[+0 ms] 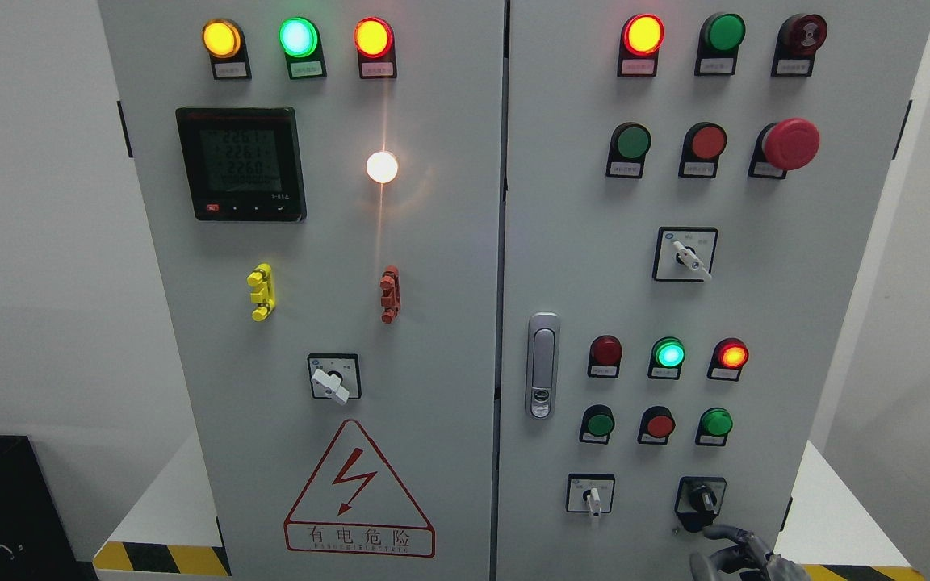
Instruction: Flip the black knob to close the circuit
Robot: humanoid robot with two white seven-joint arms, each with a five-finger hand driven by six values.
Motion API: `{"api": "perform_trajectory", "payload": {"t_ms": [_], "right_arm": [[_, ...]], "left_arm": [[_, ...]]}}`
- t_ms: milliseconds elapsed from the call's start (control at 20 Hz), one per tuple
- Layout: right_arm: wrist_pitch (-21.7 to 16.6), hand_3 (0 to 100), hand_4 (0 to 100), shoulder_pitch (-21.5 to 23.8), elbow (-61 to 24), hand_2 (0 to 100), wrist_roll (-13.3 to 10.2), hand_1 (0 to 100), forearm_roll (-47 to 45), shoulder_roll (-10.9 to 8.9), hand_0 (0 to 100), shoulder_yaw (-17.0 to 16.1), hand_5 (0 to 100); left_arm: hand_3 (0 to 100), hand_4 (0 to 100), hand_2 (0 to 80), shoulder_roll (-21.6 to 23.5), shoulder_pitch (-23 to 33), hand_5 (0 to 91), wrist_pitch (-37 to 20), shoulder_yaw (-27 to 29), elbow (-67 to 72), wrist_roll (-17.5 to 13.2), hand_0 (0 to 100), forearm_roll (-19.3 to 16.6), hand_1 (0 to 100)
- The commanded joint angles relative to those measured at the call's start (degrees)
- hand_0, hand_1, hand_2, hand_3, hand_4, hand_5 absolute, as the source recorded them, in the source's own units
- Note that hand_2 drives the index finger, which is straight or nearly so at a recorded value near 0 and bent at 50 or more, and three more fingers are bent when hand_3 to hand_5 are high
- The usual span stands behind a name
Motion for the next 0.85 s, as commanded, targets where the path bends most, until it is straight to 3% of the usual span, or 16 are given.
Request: {"api": "perform_trajectory", "payload": {"t_ms": [0,150,350,500,650,800], "right_arm": [[-3.27,39,36,6.46,-2.11,19,-1.50,6,-17.67,-0.35,0,0.51,27],[-5.38,33,28,9.19,-2.11,14,-1.41,5,-23.83,-0.70,0,0.78,16],[-6.62,17,13,10.60,-2.11,2,0.07,3,-31.13,-0.88,0,0.95,0],[-6.79,9,5,11.74,-2.11,0,6.22,4,-32.90,-0.97,0,0.69,0],[-6.97,0,0,11.83,-2.11,0,6.76,5,-35.01,-0.97,0,0.78,0],[-6.97,0,0,11.83,-2.02,0,6.76,4,-35.45,-0.97,0,0.69,0]], "left_arm": [[0,0,0.0,0.00,0.00,0.0,0.00,0.00,0.00,0.04,12,0.00,56],[0,0,0.0,0.00,0.00,0.0,0.00,0.00,0.00,0.04,12,0.00,56],[0,0,0.0,0.00,0.00,0.0,0.00,0.00,0.00,0.04,12,0.00,56],[0,0,0.0,0.00,0.00,0.0,0.00,0.00,0.00,0.04,12,0.00,56],[0,0,0.0,0.00,0.00,0.0,0.00,0.00,0.00,0.04,12,0.00,56],[0,0,0.0,0.00,0.00,0.0,0.00,0.00,0.00,0.04,12,0.00,56]]}}
